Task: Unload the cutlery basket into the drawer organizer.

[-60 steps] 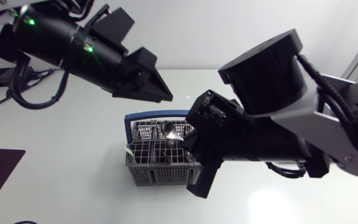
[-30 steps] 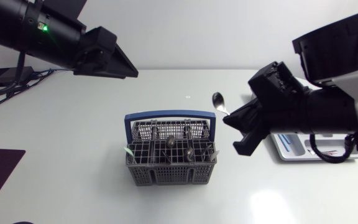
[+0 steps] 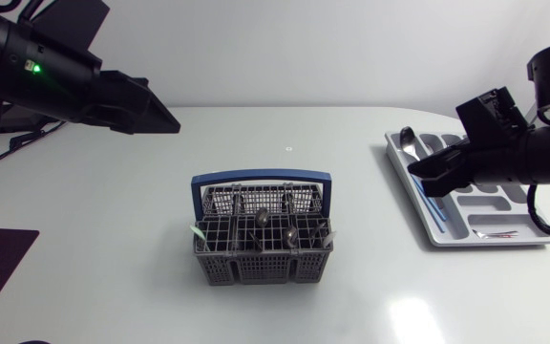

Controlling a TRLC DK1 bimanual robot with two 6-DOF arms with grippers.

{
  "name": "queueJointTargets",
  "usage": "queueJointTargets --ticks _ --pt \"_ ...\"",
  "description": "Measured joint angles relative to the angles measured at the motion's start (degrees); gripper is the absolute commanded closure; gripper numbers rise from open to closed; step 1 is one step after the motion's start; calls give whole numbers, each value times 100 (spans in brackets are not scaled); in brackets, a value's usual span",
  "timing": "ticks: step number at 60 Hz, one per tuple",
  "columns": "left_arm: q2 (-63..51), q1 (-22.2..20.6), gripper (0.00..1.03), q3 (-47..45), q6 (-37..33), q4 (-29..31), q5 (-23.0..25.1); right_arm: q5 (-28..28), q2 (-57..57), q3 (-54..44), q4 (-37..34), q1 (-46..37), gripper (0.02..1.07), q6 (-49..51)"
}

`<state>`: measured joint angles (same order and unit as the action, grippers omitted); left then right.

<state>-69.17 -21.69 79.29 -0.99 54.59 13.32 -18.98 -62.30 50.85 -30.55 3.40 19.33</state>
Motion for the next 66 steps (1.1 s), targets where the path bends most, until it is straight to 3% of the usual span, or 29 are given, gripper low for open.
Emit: queueJointTargets --ticks 19,34,66 --pt "382 0 55 -560 -426 0 -363 -892 -444 -28 -201 -1615 101 1384" --pt "570 -15 55 -916 -629 -15 -511 -1290 -1152 125 -553 -2531 101 2791" --pt "986 -341 55 -1648 -811 -111 -942 -1399 -3320 1202 -1366 -4033 101 6336"
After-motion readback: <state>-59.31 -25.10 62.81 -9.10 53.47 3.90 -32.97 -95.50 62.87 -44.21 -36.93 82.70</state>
